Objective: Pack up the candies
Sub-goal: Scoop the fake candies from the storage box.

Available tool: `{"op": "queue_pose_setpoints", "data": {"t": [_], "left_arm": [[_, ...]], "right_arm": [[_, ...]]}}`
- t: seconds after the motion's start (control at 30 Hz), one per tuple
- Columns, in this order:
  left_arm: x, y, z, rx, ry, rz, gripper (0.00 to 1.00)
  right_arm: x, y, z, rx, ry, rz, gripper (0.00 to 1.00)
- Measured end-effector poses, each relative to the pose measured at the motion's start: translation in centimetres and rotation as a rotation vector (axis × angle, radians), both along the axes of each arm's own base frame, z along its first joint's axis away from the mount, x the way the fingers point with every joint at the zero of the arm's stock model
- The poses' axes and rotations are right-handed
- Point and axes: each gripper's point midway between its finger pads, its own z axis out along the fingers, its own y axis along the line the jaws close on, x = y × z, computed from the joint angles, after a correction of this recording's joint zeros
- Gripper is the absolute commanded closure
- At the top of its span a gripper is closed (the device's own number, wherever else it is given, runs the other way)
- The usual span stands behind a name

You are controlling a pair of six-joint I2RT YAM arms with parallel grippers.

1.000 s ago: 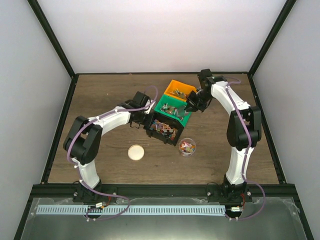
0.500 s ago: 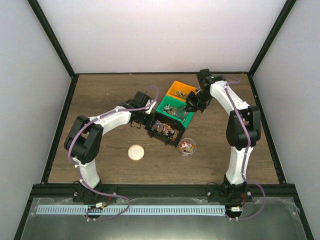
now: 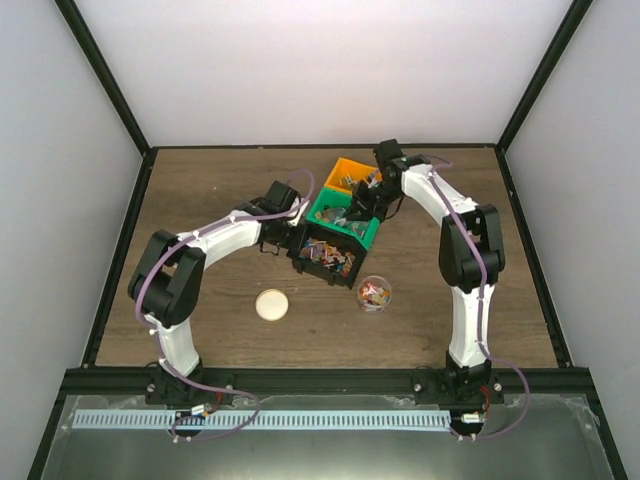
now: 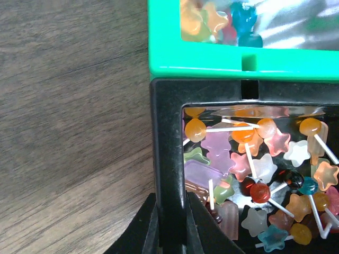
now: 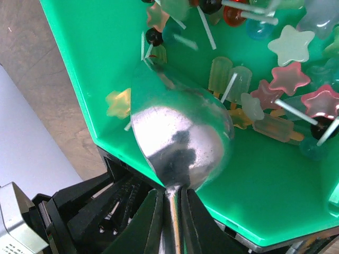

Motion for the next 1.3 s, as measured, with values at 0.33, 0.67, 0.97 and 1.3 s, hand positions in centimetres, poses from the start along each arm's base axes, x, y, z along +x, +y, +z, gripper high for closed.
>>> {"op": "queue_pose_setpoints", "data": {"t": [0.33,0.67,0.97,1.3], "left_arm": [[-0.5,-1.8,0.1,-0.038,-0.005,-0.067,0.96],[-0.6,-1.1,0.0,-0.02,0.009,-0.052,0.96],[-0.4,1.2,-0.1,0.051,0.018,0.003,0.96],[-0.4,1.7,-0.1,0.067,0.018,0.018,0.96]], "right_arm": [[-0.4,-4.8,-0.3,0.011,0.047,-0.061,0.99],[-1.2,-2.4,-1.3,0.163,0.039,0.0,0.99],[-1.2,-0.7,-2.9,0.364,0.035,-0.016,0.99],[-1.0,-0.6,-3.1,0.468,0.068,-0.072,0.99]]}}
